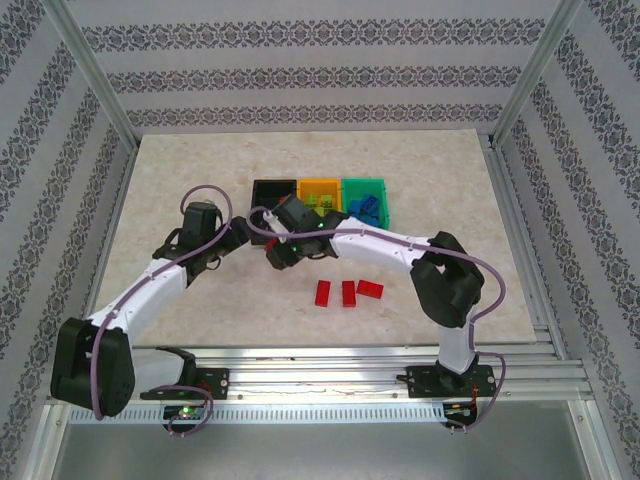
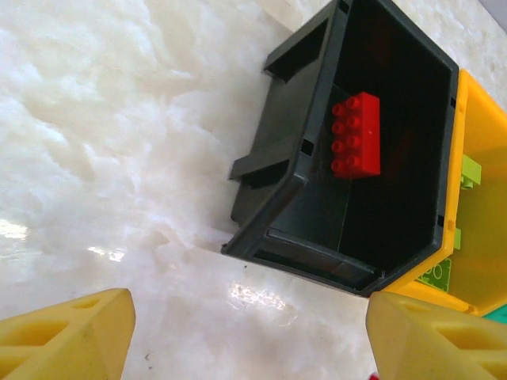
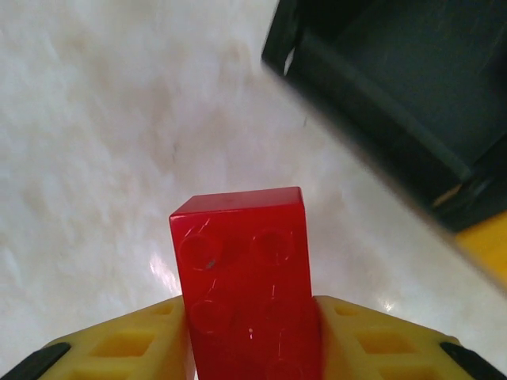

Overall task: Sort the legos into containers by color
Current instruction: Pick up the lego from the bottom-center of the table, then place the lego in the container, then pick up the lego from the bottom-center of the table.

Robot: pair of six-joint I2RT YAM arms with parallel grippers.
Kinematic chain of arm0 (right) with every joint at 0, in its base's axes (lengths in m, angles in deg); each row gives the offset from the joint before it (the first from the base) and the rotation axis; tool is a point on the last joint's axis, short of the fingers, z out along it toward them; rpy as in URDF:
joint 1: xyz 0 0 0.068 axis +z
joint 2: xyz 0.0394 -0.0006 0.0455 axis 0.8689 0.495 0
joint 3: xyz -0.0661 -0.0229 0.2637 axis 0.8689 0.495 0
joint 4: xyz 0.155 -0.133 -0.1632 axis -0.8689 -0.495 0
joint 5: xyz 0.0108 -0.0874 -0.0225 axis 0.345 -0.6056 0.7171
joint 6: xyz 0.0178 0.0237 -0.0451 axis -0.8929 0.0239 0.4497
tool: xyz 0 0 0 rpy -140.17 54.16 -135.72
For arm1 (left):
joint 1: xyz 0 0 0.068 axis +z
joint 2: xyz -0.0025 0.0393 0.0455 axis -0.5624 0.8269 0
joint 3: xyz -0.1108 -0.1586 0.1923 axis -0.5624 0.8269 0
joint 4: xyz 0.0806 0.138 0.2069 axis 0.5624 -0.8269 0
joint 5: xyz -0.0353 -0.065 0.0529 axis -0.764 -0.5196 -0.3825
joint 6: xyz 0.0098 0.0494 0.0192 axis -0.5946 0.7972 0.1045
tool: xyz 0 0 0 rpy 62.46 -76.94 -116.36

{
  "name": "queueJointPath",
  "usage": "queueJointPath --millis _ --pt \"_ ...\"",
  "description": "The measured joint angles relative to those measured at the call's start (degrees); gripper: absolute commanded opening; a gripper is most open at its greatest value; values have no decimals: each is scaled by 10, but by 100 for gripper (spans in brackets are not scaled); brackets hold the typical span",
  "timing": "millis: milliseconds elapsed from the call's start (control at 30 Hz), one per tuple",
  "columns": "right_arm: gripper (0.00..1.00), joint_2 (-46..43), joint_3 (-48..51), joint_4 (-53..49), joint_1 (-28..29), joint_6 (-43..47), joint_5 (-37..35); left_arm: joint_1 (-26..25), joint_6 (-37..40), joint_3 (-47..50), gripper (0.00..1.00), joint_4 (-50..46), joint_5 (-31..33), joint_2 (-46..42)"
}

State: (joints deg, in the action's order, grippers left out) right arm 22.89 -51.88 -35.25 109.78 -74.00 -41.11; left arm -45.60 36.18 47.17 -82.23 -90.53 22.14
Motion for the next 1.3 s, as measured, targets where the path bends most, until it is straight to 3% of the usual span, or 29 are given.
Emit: queueJointPath --millis 367,533,700,833,1100,1167,1300 --pt "43 115 -200 12 -95 -108 45 17 6 38 81 -5 -2 -68" --pt "52 192 -296 -10 -106 -125 58 17 5 56 81 -7 -24 -76" --pt "54 201 -315 -21 -106 -128 64 17 4 68 81 -12 -50 -66" --pt "54 177 -264 -10 -100 -126 63 17 4 70 81 -12 -62 -56" --pt "54 36 -49 19 -65 -108 35 17 3 70 81 -1 -83 -18" --pt "54 3 -4 23 -53 -105 25 17 3 68 87 3 -91 1" --pt "54 -43 68 29 -29 -102 11 17 -1 59 88 14 -112 34"
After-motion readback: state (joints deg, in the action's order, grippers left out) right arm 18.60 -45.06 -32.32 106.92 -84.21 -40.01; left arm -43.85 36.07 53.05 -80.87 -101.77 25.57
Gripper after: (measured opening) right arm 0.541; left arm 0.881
